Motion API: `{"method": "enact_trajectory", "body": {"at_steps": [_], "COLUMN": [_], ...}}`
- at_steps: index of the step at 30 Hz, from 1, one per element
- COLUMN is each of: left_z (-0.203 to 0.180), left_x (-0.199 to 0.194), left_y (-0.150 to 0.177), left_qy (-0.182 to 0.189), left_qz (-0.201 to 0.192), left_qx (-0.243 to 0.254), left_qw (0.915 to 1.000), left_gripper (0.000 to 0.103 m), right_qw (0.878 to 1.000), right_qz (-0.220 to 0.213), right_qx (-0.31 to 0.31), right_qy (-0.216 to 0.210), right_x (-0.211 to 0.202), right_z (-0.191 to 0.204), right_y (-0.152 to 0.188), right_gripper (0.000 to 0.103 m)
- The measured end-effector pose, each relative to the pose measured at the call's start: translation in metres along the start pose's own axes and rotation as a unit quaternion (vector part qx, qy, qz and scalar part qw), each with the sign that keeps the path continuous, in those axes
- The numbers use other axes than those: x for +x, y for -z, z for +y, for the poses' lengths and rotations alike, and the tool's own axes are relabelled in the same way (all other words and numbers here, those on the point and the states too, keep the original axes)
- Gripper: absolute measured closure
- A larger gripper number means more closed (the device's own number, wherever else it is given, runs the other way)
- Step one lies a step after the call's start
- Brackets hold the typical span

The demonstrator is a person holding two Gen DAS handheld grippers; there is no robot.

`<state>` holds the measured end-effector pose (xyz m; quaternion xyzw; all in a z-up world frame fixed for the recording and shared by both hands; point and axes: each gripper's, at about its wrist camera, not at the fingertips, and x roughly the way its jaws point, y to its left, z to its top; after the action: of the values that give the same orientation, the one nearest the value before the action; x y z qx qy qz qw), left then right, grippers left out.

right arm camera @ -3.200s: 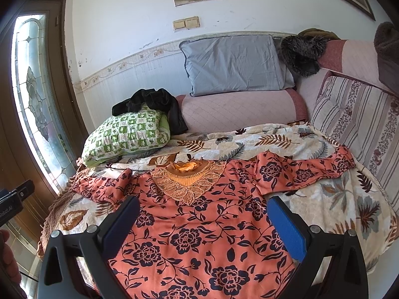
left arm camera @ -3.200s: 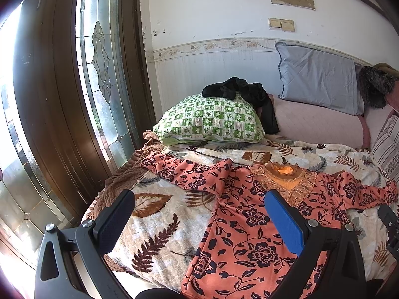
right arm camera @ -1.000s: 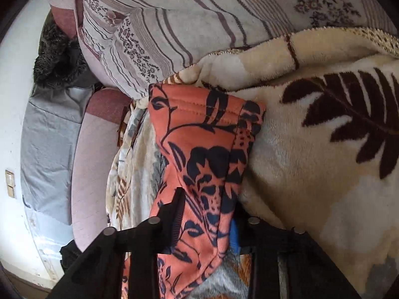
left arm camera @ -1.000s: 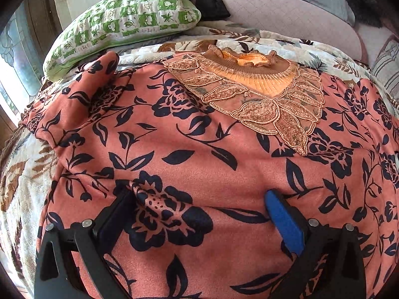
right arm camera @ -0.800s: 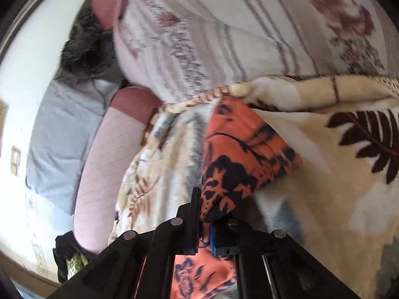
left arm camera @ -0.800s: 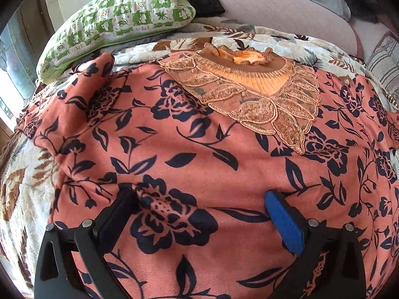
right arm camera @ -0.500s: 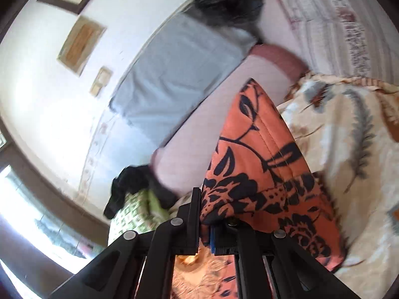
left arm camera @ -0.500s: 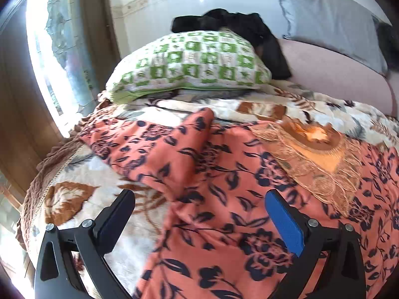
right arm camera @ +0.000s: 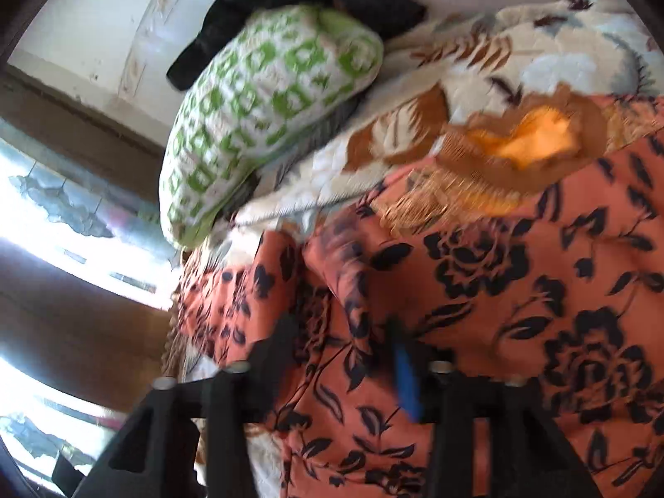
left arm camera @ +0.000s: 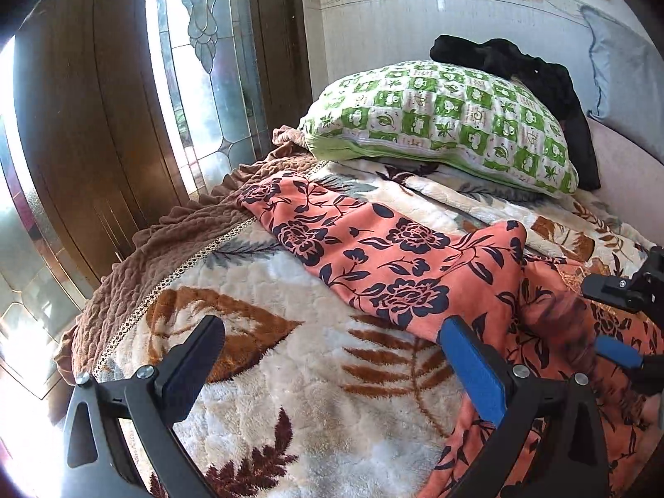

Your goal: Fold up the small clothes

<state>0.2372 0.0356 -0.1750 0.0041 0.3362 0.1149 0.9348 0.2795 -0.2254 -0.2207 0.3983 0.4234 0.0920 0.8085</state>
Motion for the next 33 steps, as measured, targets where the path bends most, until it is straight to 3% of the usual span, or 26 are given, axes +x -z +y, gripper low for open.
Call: {"method": "enact_trajectory", "body": {"at_steps": [6,8,9,11,13,14,15,20,25,30,33], "left_z": [0.006,0.004,0.003,-0.003,-0.011,-0.016,-0.021,-0.034,-0.011,0.038,0.063], "left_x": [0.003,0.005,0.005,0.005,0.005,0.005,0.004,0.004,0.020,0.042,0.061], "left_y": [-0.006,-0.006,-0.006,-0.004,-0.002,-0.001,-0.001,0.002,-0.002,-0.005,-0.007], "left_qy": [0.004,0.006,0.005,0.011,0.013,0.011,0.012,0.015,-0.010,-0.001,0.037], "left_qz": [0.013,0.020,0.023,0.029,0.032,0.033,0.034,0.035,0.054,0.081,0.114], "left_qx": [-0.034,-0.042,-0.044,-0.046,-0.038,-0.031,-0.025,-0.004,-0.034,-0.104,-0.139], "left_qw": [0.9993,0.9989,0.9987,0.9984,0.9987,0.9989,0.9990,0.9993,0.9979,0.9913,0.9830], "left_gripper": [0.000,0.000,0.000,0.000,0.000,0.000,0.000,0.000,0.000,0.000,0.000], "right_qw": [0.996,0.995,0.994,0.993,0.990,0.987,0.988,0.992,0.989,0.988,0.996], "right_qz": [-0.043,-0.073,-0.083,-0.085,-0.052,-0.030,-0.022,-0.070,-0.087,-0.096,-0.071], "right_qx": [-0.070,-0.071,-0.068,-0.050,-0.014,0.005,0.011,-0.011,-0.040,-0.020,0.001], "right_qy": [-0.027,-0.001,0.016,0.070,0.129,0.156,0.154,0.103,0.114,0.122,0.062], "right_x": [-0.046,-0.066,-0.074,-0.077,-0.068,-0.069,-0.073,-0.137,-0.189,-0.201,-0.189], "right_z": [-0.003,-0.013,-0.020,-0.038,-0.079,-0.100,-0.115,-0.122,-0.142,-0.168,-0.165], "right_y": [0.012,0.009,0.003,-0.009,-0.014,-0.013,-0.010,0.004,0.020,0.032,0.024], "right_gripper": [0.022,0.026,0.040,0.054,0.058,0.067,0.077,0.073,0.073,0.072,0.072]}}
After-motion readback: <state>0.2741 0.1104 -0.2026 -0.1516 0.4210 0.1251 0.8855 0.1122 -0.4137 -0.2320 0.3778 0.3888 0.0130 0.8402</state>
